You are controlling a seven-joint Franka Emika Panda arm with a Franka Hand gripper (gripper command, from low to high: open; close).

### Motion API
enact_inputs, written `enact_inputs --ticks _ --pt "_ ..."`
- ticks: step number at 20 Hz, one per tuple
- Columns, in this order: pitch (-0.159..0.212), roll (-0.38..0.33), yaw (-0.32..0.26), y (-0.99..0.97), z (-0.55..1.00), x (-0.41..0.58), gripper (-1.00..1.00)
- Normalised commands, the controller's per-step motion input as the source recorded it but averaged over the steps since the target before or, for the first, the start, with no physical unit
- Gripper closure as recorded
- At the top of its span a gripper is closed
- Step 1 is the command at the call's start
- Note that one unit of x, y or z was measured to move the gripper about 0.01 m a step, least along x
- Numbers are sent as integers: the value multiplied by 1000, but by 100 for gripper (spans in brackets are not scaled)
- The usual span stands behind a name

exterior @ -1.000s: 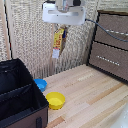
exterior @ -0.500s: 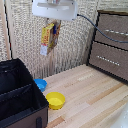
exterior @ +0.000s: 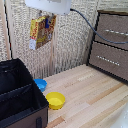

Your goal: Kindly direct your grabber toward the cereal bar. Delicately grip the cereal bar using your grabber. Transport the clutched cereal bar to the rear part of the organizer. Set the cereal bar down and place it in the rear section of the organizer.

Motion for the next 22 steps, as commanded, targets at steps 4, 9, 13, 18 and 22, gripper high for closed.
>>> enact_inputs --ticks 4,9,13,18,22 --pt "92 55 -134 469 311 492 100" --pt "73 44 -120 546 394 430 100" --pt "13 23 -101 708 482 147 100" --pt "13 18 -91 741 454 94 100" --pt "70 6 -57 794 324 128 100"
